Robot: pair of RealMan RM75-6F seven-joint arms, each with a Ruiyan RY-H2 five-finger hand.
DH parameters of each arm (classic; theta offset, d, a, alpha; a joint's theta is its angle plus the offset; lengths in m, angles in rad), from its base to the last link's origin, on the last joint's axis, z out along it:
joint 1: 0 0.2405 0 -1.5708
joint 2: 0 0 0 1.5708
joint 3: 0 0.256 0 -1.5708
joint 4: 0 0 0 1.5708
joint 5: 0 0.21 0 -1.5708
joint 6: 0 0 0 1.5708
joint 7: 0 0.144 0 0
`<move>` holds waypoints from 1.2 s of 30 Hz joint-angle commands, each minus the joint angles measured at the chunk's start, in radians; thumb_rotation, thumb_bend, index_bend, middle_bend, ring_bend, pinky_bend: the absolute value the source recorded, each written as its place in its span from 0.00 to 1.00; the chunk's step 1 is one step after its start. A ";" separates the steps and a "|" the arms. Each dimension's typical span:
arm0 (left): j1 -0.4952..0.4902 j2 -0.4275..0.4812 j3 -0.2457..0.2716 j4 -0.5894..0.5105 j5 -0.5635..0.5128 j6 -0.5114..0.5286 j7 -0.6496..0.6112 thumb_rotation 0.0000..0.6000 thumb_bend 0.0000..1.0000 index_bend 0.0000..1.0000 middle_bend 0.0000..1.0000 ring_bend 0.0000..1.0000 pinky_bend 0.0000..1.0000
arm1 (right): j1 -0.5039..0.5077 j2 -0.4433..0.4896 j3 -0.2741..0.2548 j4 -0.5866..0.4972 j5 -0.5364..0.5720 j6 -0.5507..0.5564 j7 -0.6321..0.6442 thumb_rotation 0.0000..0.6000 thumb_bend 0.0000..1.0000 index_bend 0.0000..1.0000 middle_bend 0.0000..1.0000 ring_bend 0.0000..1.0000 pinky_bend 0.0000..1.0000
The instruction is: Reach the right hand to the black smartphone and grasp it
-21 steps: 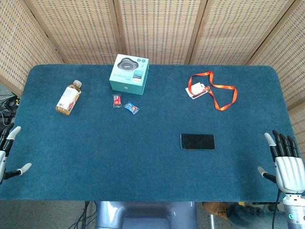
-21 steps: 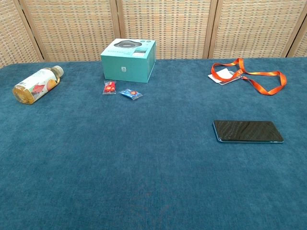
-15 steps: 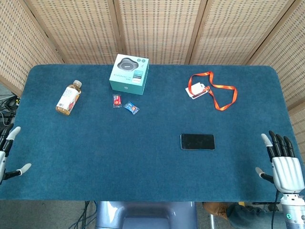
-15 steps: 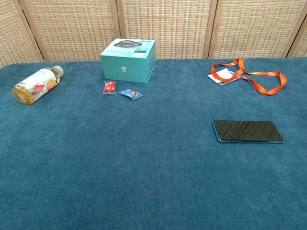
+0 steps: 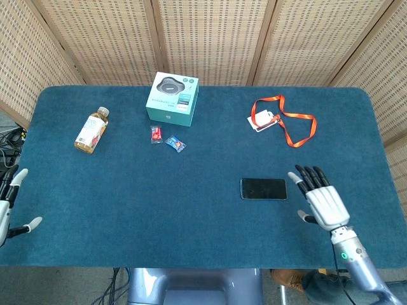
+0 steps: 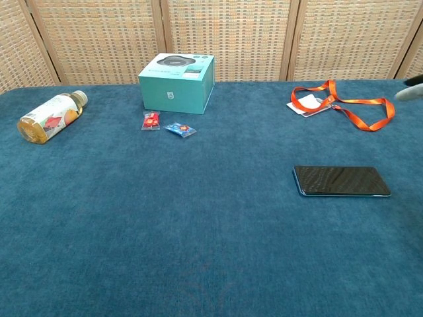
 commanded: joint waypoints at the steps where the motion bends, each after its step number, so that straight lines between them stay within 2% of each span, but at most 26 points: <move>1: -0.005 -0.010 -0.004 0.005 -0.018 -0.015 0.007 1.00 0.00 0.00 0.00 0.00 0.00 | 0.085 -0.077 0.036 0.040 0.037 -0.103 -0.082 1.00 0.44 0.19 0.00 0.00 0.00; 5: -0.008 -0.013 -0.009 0.010 -0.034 -0.021 0.006 1.00 0.00 0.00 0.00 0.00 0.00 | 0.131 -0.132 0.046 0.066 0.057 -0.154 -0.122 1.00 0.50 0.20 0.00 0.00 0.00; 8: -0.012 -0.015 -0.016 0.018 -0.049 -0.031 0.004 1.00 0.00 0.00 0.00 0.00 0.00 | 0.168 -0.187 0.051 0.099 0.085 -0.200 -0.165 1.00 0.50 0.21 0.00 0.00 0.00; 14: -0.018 -0.017 -0.021 0.025 -0.066 -0.045 0.002 1.00 0.00 0.00 0.00 0.00 0.00 | 0.197 -0.241 0.037 0.128 0.113 -0.244 -0.210 1.00 0.50 0.23 0.00 0.00 0.00; 27: -0.024 -0.022 -0.023 0.025 -0.078 -0.058 0.007 1.00 0.00 0.00 0.00 0.00 0.00 | 0.234 -0.342 0.007 0.262 0.139 -0.272 -0.260 1.00 0.50 0.23 0.00 0.00 0.00; 36: -0.026 -0.025 -0.022 0.024 -0.080 -0.061 0.015 1.00 0.00 0.00 0.00 0.00 0.00 | 0.250 -0.395 -0.010 0.340 0.121 -0.249 -0.261 1.00 0.50 0.21 0.00 0.00 0.00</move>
